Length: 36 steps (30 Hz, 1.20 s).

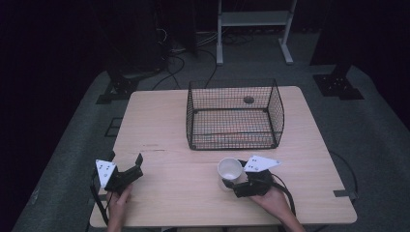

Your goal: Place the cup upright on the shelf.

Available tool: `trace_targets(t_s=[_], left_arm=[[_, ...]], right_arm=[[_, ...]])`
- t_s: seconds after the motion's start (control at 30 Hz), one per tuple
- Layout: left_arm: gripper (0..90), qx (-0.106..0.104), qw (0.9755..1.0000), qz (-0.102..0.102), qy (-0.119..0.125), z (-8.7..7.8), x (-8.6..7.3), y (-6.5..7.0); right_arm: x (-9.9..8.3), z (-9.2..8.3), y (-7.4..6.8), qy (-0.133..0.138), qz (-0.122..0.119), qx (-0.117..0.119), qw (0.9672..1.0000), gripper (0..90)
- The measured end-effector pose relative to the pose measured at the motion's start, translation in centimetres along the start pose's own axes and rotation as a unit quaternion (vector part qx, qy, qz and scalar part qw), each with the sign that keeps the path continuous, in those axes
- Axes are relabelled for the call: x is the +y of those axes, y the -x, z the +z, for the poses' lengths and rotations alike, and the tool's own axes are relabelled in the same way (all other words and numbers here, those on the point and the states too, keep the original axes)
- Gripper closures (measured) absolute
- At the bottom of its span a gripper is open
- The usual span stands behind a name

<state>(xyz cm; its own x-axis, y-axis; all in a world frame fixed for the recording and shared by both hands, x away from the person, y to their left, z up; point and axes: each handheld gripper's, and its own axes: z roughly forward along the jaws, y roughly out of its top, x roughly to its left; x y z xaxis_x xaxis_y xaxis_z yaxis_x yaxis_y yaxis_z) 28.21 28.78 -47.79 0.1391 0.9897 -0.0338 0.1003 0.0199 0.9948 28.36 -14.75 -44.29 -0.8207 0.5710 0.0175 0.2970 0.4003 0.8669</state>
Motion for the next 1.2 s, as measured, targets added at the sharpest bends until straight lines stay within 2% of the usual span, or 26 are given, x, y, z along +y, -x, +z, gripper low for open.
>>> trace_targets(t_s=[0.13, 0.23, 0.47, 0.67, 0.97, 1.2], left_arm=[[0.0, 0.000, 1.0000, 0.000, 0.000, 0.0, 0.0, 0.0], [0.0, 0.000, 1.0000, 0.000, 0.000, 0.0, 0.0, 0.0], [0.0, 0.000, 1.0000, 0.000, 0.000, 0.0, 0.0, 0.0], [0.0, 0.000, 1.0000, 0.000, 0.000, 0.0, 0.0, 0.0], [0.0, 0.001, 1.0000, -0.001, 0.000, 0.0, 0.0, 0.0], [0.0, 0.001, 1.0000, -0.001, 0.000, 0.0, 0.0, 0.0]], right_arm=[[0.1, -0.1, 0.1, -0.003, 0.003, -0.002, 1.0000, 19.8], [0.6, -0.3, 0.3, -0.001, 0.013, 0.011, 0.9999, 19.9], [1.6, -0.4, 0.8, -0.007, 0.001, 0.012, 0.9999, 19.9], [2.7, -0.7, 1.5, -0.008, 0.003, 0.027, 0.9996, 19.9], [5.4, -1.7, 3.0, 0.006, 0.013, 0.055, 0.9984, 19.9], [7.3, -2.3, 4.1, 0.023, 0.018, 0.053, 0.9981, 19.8]])
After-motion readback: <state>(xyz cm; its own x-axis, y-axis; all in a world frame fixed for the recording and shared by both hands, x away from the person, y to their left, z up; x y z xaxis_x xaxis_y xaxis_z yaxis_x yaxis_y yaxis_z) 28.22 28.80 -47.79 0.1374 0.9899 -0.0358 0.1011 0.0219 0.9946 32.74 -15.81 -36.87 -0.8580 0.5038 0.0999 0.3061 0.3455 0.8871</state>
